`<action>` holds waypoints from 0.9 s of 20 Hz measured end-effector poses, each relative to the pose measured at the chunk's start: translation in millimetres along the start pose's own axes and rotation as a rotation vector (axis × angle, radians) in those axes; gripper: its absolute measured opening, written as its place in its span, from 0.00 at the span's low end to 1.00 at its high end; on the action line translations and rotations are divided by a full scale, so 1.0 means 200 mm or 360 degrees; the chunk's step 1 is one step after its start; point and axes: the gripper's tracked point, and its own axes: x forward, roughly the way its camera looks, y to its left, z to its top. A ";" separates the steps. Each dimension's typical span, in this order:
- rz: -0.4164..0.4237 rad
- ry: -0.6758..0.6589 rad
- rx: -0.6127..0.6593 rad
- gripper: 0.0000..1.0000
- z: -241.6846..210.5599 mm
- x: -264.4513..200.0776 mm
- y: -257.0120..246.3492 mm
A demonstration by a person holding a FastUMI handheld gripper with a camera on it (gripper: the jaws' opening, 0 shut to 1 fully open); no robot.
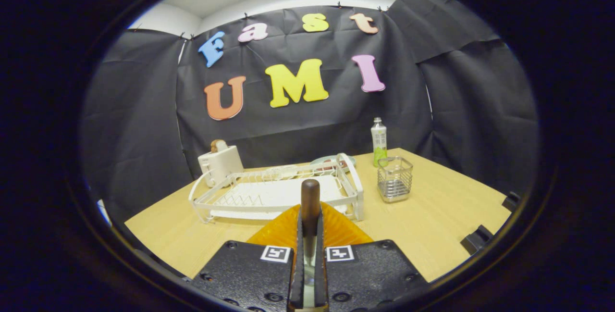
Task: Take the plate from the dish rack, then take the spoon from the basket and place it into the plate.
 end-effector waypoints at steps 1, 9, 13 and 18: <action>0.0005 -0.0005 -0.0024 0.14 0.01 0.00 0.00; -0.0031 -0.0096 -0.0077 0.18 0.07 -0.02 -0.05; -0.0096 -0.0206 -0.0113 0.86 0.16 -0.08 -0.10; -0.0111 -0.0245 -0.0200 1.00 0.22 -0.16 -0.08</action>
